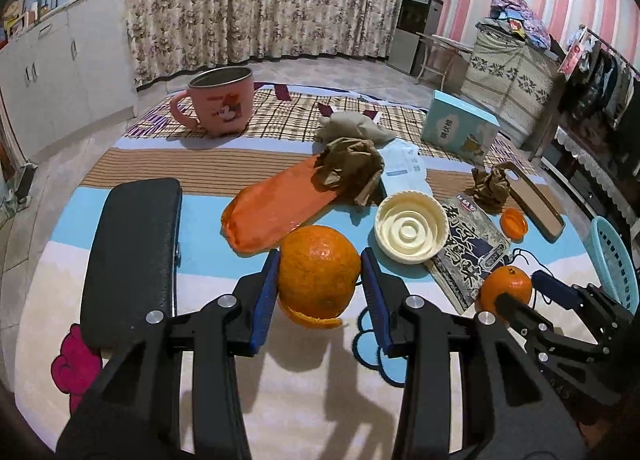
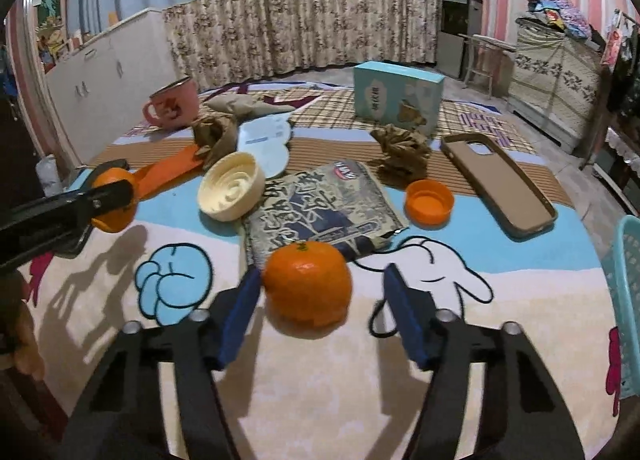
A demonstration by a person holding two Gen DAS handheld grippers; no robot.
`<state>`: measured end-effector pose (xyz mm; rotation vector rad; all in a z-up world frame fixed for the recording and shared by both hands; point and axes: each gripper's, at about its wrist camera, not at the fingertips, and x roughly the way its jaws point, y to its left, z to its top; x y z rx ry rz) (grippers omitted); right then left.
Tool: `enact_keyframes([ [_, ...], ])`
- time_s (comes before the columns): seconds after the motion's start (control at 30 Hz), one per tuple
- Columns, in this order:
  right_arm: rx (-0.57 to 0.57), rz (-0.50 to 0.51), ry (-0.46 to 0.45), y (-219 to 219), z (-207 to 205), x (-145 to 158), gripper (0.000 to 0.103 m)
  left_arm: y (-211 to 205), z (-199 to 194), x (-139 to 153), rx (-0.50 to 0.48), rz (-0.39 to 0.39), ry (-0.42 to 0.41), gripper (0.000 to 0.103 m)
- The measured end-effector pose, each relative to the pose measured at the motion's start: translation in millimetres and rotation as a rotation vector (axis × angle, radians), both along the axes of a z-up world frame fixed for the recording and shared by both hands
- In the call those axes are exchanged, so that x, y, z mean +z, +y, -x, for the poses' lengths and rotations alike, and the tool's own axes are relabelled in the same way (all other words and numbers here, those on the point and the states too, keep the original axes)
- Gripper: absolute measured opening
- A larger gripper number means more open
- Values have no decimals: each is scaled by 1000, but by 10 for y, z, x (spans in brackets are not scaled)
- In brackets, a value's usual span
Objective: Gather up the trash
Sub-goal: 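Grasp an orange with the left tool while the right tool grasps the other orange, then carry both oranges over the blue basket and release them inside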
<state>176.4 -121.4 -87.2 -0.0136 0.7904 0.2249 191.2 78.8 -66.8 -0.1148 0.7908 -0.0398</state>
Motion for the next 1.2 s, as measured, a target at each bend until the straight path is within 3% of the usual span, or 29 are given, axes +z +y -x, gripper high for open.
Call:
enact_keyframes([
  [0.03, 13, -12, 5, -3, 7, 4, 47, -15, 2, -6, -1, 2, 1, 40],
  [0.17, 26, -21, -7, -9, 44, 25, 44, -64, 8, -21, -4, 4, 5, 40],
  [0.53, -103, -49, -49, -627, 131, 247, 41, -452, 90, 66, -70, -47, -26, 40],
  [0.77, -234, -8, -137, -1412, 297, 575, 41, -1116, 135, 292, -168, -82, -93, 40],
  [1.2, -500, 68, -182, -3163, 789, 610, 41, -2866, 147, 314, -421, -12, -101, 40],
])
